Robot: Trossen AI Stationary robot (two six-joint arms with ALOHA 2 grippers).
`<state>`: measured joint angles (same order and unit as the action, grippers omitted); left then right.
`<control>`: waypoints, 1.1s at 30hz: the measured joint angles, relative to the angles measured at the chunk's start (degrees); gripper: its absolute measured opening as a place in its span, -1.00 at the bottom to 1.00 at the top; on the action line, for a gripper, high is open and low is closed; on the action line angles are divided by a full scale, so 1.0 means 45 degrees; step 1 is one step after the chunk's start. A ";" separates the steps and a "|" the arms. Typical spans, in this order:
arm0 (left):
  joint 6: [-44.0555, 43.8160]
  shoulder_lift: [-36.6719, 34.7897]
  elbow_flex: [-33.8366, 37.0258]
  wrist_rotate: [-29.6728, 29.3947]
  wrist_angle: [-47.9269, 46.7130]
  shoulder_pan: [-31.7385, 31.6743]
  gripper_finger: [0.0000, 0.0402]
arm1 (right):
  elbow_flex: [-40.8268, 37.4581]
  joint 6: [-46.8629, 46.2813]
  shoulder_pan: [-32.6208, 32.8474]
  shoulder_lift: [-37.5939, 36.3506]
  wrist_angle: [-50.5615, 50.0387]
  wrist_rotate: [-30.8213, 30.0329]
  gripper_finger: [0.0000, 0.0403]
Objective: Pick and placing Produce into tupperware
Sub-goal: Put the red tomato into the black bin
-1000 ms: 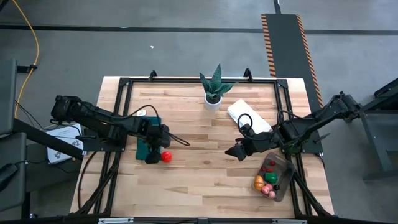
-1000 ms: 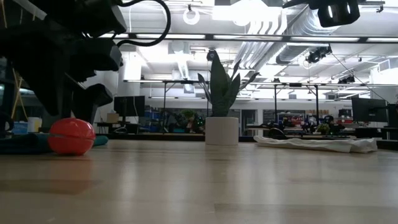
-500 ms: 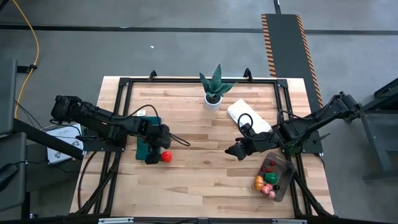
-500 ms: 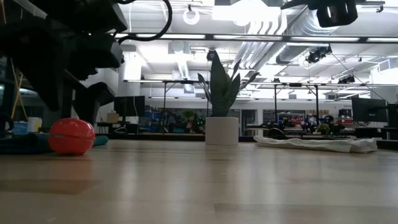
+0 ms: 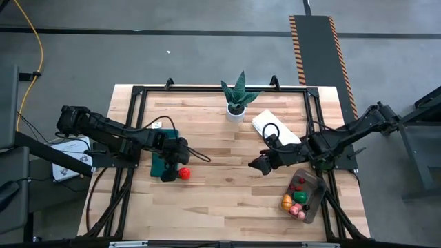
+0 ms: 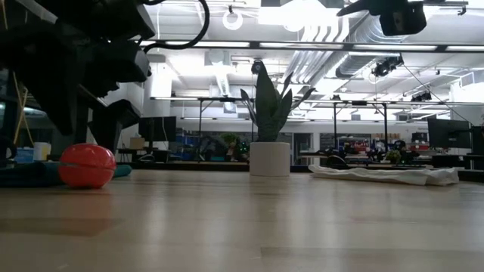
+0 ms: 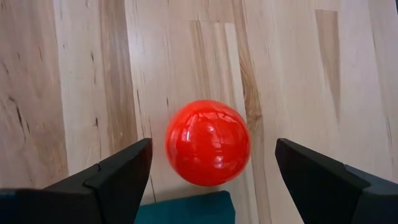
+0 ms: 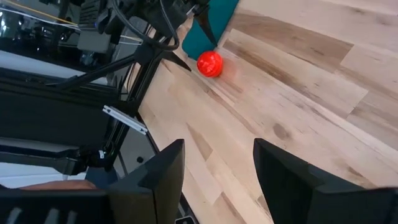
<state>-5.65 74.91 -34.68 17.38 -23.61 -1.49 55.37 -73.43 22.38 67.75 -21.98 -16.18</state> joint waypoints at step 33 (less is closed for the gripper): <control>0.0034 0.0889 -0.0015 0.0051 0.0194 0.0120 0.65 | 0.0010 0.0423 -0.0060 0.0000 0.0010 -0.0005 -0.10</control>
<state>-5.50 78.91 -34.74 17.60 -22.73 -0.95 55.42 -71.53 22.11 67.75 -21.93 -16.20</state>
